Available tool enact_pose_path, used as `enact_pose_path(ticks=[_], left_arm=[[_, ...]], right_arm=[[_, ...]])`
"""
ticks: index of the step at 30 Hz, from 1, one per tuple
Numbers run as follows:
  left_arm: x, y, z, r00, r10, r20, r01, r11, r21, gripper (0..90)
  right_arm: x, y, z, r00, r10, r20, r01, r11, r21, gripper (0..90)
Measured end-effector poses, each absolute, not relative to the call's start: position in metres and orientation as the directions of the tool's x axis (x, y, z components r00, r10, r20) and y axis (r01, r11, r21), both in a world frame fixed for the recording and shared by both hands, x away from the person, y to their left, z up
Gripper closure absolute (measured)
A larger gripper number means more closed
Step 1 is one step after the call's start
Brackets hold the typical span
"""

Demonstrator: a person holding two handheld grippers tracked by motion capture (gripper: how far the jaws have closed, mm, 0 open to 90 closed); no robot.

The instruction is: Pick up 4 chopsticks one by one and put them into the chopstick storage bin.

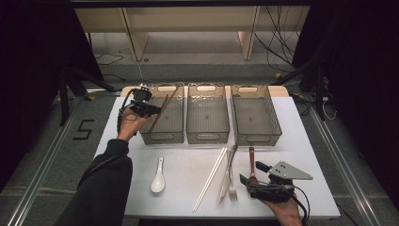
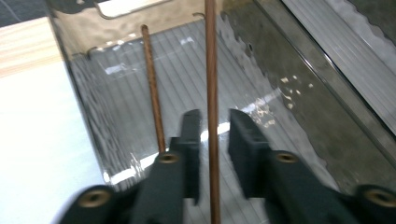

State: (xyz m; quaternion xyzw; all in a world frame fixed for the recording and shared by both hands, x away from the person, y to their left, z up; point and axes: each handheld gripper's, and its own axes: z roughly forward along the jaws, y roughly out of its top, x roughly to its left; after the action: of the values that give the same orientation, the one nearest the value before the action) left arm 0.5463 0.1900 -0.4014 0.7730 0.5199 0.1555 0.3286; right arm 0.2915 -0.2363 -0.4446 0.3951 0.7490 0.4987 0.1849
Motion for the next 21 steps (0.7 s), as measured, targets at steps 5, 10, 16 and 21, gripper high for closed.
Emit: enact_pose_path(ticks=[5,10,16,21], left_arm=[[0.537,0.189,-0.391,0.417,0.894,-0.162,0.710,-0.210,0.672,45.8],[0.517,0.183,-0.381,0.442,0.875,-0.198,0.701,-0.199,0.685,36.2],[0.487,0.171,-0.379,0.478,0.847,-0.232,0.698,-0.206,0.686,27.7],[0.464,0.164,-0.388,0.493,0.836,-0.240,0.697,-0.215,0.684,25.0]], right_arm=[[0.292,-0.236,-0.445,-0.618,0.777,0.116,0.407,0.190,0.893,23.8],[0.291,-0.236,-0.444,-0.619,0.777,0.115,0.407,0.192,0.893,23.8],[0.291,-0.236,-0.444,-0.618,0.778,0.113,0.405,0.193,0.894,23.8],[0.291,-0.235,-0.445,-0.619,0.778,0.110,0.406,0.197,0.892,23.8]])
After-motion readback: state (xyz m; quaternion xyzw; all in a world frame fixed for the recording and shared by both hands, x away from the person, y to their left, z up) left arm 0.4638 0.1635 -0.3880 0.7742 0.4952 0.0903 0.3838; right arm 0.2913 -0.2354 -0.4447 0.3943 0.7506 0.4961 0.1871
